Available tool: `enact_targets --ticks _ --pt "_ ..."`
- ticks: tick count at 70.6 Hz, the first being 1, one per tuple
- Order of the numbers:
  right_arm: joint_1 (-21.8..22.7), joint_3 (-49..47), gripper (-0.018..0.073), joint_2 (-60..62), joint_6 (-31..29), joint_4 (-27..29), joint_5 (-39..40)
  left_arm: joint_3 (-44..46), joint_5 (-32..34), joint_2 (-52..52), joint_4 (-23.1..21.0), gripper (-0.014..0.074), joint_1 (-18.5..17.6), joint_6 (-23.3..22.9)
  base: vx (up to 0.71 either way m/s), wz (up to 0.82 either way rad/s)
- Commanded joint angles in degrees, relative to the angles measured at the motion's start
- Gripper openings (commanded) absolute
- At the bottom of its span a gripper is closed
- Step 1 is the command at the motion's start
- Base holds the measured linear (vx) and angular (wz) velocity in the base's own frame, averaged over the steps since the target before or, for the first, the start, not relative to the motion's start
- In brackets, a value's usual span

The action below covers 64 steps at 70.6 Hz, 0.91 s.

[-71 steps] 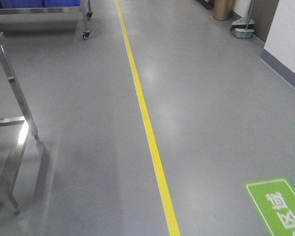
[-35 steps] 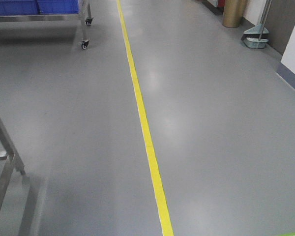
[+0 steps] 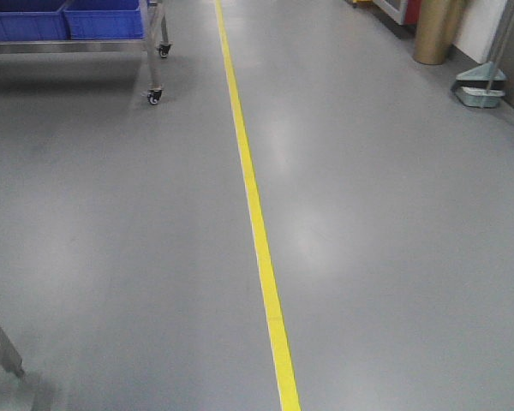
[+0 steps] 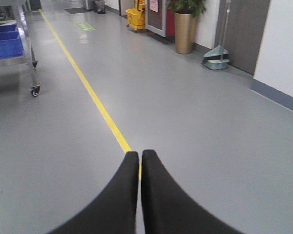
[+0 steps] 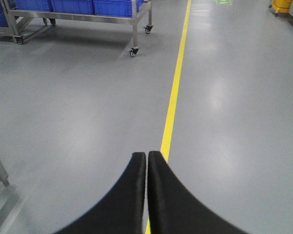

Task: Move and align brake pads A on conveyor
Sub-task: 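Drive the base away from the conveyor down the corridor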

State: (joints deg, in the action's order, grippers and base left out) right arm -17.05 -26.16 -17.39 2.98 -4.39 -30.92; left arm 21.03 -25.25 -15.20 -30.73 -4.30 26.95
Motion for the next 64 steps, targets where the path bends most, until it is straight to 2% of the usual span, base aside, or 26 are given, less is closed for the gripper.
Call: enact_targets --ticks 1,34,64 --pt "0.2 -1.6 -0.0009 -0.5 0.0 -0.4 4.3 1.5 3.5 -0.4 -1.0 -0.0006 -0.4 0.0 0.62 0.17" --pt "0.2 -1.6 -0.0009 -0.5 0.0 -0.5 4.3 1.5 3.5 -0.4 -1.0 -0.0006 -0.4 0.0 0.58 0.13" --pt "0.2 -1.6 -0.0009 -0.5 0.0 -0.5 4.2 1.5 3.5 -0.4 -1.0 -0.0006 -0.4 0.0 0.45 0.04"
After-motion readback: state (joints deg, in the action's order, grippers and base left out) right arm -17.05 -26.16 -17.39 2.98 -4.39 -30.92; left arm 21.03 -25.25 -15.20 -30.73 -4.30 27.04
